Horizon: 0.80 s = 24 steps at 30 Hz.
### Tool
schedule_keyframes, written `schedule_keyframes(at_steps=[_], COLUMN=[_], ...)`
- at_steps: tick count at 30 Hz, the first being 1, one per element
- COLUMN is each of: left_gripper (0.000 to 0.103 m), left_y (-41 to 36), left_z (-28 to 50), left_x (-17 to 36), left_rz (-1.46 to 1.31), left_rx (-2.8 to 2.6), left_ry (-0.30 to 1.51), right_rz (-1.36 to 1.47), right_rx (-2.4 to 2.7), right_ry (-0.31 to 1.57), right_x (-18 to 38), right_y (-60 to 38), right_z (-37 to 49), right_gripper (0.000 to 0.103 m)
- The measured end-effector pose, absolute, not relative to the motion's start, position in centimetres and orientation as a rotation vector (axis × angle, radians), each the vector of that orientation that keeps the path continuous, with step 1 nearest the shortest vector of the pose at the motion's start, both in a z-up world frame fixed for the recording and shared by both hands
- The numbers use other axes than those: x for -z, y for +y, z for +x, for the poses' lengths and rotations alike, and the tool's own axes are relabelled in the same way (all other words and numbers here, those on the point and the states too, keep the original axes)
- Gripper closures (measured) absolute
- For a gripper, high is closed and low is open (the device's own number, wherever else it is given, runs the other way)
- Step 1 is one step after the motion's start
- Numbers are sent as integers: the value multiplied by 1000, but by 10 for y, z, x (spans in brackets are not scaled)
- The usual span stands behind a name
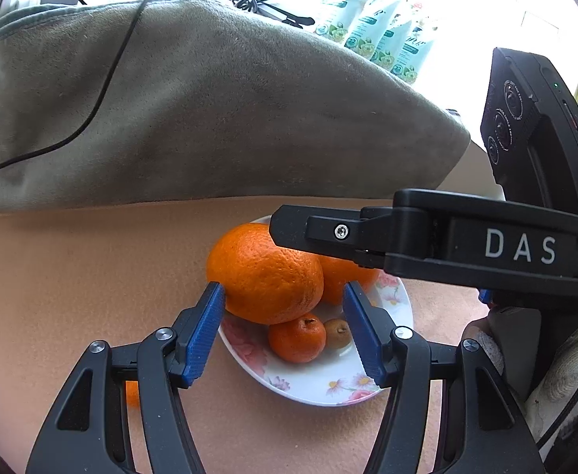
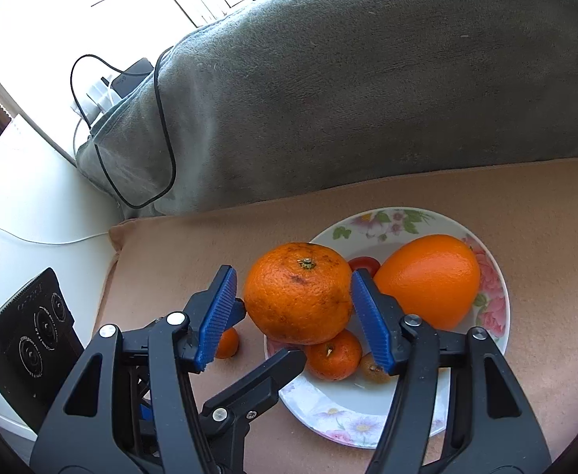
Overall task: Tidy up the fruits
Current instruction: 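Open both grippers to release the large orange on the plate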
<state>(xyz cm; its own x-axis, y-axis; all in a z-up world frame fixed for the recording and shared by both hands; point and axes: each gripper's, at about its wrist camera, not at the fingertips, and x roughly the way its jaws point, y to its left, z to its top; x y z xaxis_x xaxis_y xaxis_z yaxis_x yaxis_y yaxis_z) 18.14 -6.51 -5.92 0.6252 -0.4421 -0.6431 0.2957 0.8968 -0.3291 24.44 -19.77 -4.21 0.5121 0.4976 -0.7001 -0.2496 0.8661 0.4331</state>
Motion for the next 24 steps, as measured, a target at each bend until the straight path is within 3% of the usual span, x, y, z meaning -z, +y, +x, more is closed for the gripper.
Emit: schedule_keyframes(at_steps=[14, 18, 24], left_gripper=[42, 41, 37], left_y=[-71, -71, -72], left_z=[173, 166, 159], left_x=[49, 44, 39], left_rz=[-175, -165, -135], left_rx=[438, 436, 430], left_ry=[778, 765, 750], right_rz=[322, 318, 257], right_rx=[-422, -405, -373], right_ry=[890, 859, 804], right_x=[34, 27, 17], right_y=[-218, -221, -222], right_z=[231, 224, 209], right_gripper=[39, 31, 28])
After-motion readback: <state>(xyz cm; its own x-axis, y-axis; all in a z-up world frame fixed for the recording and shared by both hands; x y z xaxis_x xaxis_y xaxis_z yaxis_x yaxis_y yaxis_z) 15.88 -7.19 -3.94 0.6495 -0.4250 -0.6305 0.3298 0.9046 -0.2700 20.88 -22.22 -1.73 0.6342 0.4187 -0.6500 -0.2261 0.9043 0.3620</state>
